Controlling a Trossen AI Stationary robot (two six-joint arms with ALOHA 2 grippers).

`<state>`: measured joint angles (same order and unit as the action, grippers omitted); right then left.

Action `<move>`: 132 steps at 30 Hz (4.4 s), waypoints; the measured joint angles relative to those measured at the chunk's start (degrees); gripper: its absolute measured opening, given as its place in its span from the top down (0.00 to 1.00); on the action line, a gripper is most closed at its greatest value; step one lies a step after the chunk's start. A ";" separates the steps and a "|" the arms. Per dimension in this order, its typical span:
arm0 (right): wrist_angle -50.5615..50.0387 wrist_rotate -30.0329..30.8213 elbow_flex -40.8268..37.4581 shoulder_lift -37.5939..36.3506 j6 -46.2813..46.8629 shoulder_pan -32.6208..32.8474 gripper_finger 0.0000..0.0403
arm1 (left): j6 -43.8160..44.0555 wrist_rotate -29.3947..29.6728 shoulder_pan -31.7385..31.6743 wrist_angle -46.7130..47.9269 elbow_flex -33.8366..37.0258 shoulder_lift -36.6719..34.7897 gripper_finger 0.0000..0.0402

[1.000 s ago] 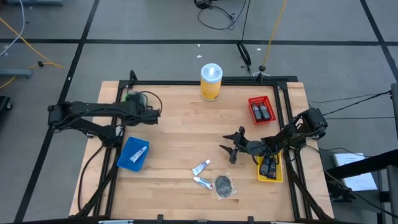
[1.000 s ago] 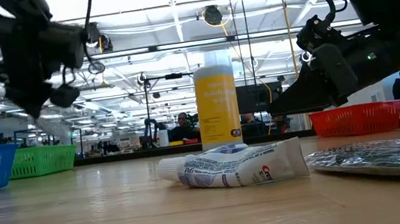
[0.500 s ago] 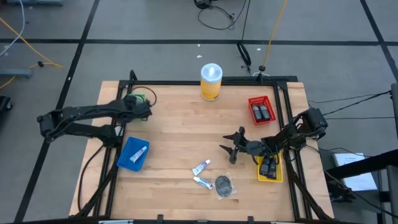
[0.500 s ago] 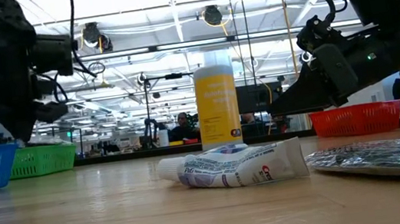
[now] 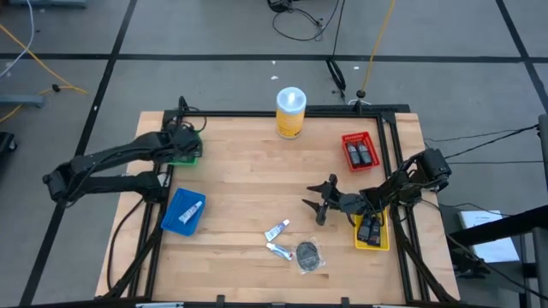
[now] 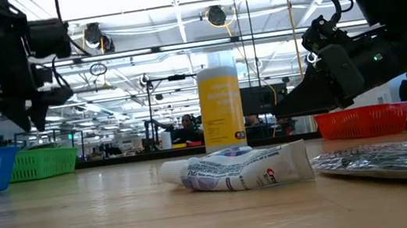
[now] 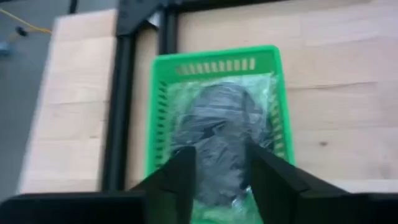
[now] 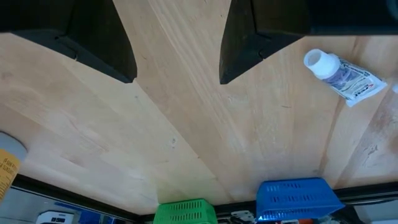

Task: Pick & Place Travel size toiletries
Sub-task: Put the hairbrush into the green bin, then put the toothpaste into the blue bin

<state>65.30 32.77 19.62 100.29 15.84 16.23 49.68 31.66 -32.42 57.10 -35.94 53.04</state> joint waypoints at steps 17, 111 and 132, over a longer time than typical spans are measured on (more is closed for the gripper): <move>-0.01 0.07 0.00 0.00 0.44 -0.02 0.45 | -3.91 -4.72 -6.22 -25.97 12.91 7.53 0.98; 6.42 -4.03 -0.02 0.00 -10.81 3.21 0.45 | -22.32 -0.95 50.05 -40.34 -17.10 41.81 0.94; 6.42 -4.30 -0.02 0.00 -10.57 0.17 0.45 | 33.30 -33.95 51.88 23.62 -14.12 15.80 0.92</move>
<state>71.72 28.47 19.59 100.29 5.27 16.40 82.98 -2.29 19.46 80.73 -50.06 68.84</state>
